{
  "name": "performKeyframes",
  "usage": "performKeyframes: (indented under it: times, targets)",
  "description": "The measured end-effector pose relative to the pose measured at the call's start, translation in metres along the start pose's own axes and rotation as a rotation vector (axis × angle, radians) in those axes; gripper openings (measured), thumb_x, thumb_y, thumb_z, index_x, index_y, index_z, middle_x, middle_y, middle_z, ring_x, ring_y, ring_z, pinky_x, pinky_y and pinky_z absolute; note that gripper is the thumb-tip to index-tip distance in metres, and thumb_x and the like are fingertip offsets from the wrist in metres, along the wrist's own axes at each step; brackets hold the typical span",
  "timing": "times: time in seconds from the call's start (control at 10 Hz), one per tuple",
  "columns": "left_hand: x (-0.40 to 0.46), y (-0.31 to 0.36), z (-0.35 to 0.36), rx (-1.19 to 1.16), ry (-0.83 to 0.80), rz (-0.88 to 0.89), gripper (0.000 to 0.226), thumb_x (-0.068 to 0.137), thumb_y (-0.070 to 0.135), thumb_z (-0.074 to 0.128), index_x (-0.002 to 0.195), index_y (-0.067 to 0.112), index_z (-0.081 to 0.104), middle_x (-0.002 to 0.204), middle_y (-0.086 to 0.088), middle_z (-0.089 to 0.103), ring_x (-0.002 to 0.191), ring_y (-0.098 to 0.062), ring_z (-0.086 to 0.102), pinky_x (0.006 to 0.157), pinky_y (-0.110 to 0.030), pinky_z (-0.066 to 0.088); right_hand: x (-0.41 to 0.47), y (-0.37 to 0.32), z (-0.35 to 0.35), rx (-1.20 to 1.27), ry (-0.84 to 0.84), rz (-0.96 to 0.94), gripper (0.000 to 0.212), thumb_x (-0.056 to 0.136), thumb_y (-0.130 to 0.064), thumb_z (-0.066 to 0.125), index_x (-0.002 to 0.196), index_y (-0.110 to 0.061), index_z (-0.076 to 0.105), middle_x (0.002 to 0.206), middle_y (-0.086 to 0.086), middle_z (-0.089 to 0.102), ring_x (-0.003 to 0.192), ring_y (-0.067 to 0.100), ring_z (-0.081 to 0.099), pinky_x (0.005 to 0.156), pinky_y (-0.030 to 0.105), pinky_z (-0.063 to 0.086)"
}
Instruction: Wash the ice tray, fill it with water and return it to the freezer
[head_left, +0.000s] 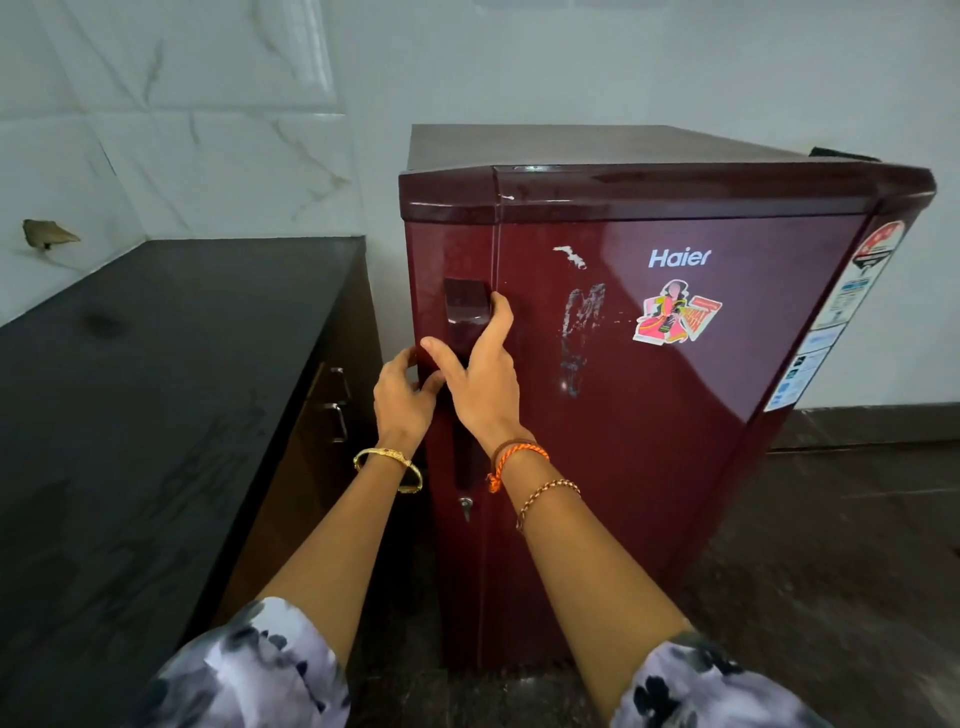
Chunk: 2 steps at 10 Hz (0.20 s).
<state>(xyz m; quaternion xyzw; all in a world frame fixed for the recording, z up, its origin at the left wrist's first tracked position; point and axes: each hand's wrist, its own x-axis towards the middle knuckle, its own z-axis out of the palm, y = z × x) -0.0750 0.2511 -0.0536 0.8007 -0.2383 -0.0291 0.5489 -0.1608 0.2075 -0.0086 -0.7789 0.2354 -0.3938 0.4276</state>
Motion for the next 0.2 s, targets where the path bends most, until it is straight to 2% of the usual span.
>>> performKeyframes:
  times: [0.1, 0.2]
  targets:
    - [-0.01, 0.008, -0.004, 0.0, 0.012, -0.021, 0.045, 0.091, 0.018, 0.056, 0.135, 0.009, 0.046, 0.129, -0.011, 0.057, 0.112, -0.025, 0.058, 0.098, -0.032, 0.046, 0.0, -0.002, -0.014, -0.159, -0.089, 0.007, 0.082, 0.086, -0.046, 0.055, 0.145, -0.017, 0.006, 0.132, 0.012, 0.048, 0.119, 0.032, 0.043, 0.097, 0.046, 0.037]
    - [-0.024, 0.018, -0.005, 0.033, 0.155, 0.037, 0.037, 0.094, 0.016, 0.049, 0.131, 0.011, 0.05, 0.129, -0.01, 0.055, 0.113, -0.026, 0.057, 0.099, -0.036, 0.046, -0.016, 0.012, -0.034, -0.276, -0.076, -0.018, 0.078, 0.088, -0.05, 0.05, 0.146, -0.02, 0.008, 0.144, 0.012, 0.03, 0.128, 0.029, 0.029, 0.103, 0.045, 0.027]
